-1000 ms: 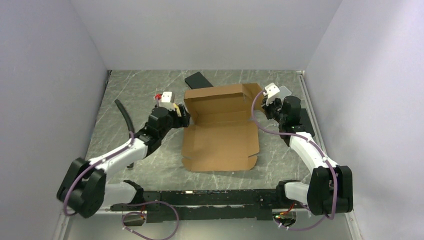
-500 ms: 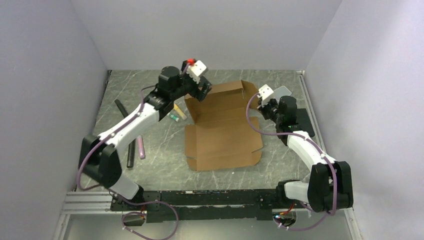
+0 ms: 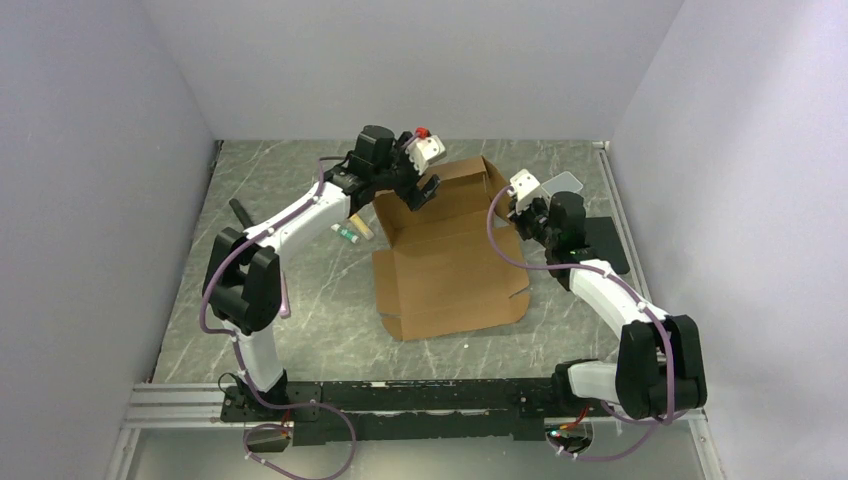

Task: Fold the paper box

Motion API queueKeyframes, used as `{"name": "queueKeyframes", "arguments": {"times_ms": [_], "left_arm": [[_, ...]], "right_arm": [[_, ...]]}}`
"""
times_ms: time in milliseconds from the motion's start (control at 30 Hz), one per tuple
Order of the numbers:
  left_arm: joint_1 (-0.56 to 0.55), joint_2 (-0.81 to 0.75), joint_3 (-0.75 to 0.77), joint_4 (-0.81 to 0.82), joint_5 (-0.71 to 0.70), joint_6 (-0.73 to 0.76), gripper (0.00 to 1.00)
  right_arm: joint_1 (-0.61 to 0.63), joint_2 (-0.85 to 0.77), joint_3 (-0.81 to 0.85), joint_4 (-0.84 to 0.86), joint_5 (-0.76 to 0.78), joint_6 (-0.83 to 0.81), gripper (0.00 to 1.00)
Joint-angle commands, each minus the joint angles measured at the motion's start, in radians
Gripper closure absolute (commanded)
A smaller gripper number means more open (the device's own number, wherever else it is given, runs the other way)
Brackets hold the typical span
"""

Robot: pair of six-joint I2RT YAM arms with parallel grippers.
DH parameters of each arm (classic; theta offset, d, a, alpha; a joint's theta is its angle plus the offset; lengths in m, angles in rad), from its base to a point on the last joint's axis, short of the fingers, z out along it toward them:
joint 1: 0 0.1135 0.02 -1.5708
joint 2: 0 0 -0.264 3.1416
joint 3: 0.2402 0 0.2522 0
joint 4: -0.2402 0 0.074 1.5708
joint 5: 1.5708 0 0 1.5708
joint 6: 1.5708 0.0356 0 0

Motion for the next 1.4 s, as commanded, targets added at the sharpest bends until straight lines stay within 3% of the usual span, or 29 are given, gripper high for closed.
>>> {"name": "queueKeyframes", "arguments": {"times_ms": [0, 200, 367, 533, 700, 967, 1133, 1267, 1367], "left_arm": [[-0.015, 0.012, 0.046, 0.000, 0.038, 0.046, 0.11], [-0.026, 0.037, 0.070, -0.025, 0.039, 0.038, 0.15], [-0.037, 0.038, 0.052, -0.004, 0.030, 0.023, 0.19], [-0.047, 0.041, 0.042, -0.001, 0.017, 0.018, 0.21], [-0.054, 0.045, 0.040, -0.008, 0.016, 0.025, 0.21], [-0.064, 0.035, 0.065, 0.004, -0.038, -0.028, 0.15], [-0.064, -0.062, -0.007, 0.133, -0.137, -0.124, 0.06], [-0.064, -0.167, -0.078, 0.213, -0.183, -0.220, 0.05], [-0.064, -0.260, -0.177, 0.273, -0.149, -0.386, 0.08]], "right_arm": [[0.016, 0.012, 0.059, -0.005, -0.032, 0.044, 1.00], [0.018, 0.026, 0.085, -0.059, -0.106, 0.081, 1.00], [0.018, 0.042, 0.116, -0.123, -0.203, 0.104, 0.86], [0.016, 0.094, 0.172, -0.191, -0.215, 0.115, 0.82], [-0.005, 0.156, 0.237, -0.205, -0.043, 0.149, 0.91], [-0.034, 0.174, 0.230, -0.187, -0.087, 0.165, 1.00], [-0.050, 0.158, 0.187, -0.145, -0.086, 0.154, 1.00], [-0.049, 0.139, 0.164, -0.112, -0.071, 0.155, 1.00], [-0.050, 0.138, 0.161, -0.113, -0.072, 0.159, 1.00]]}}
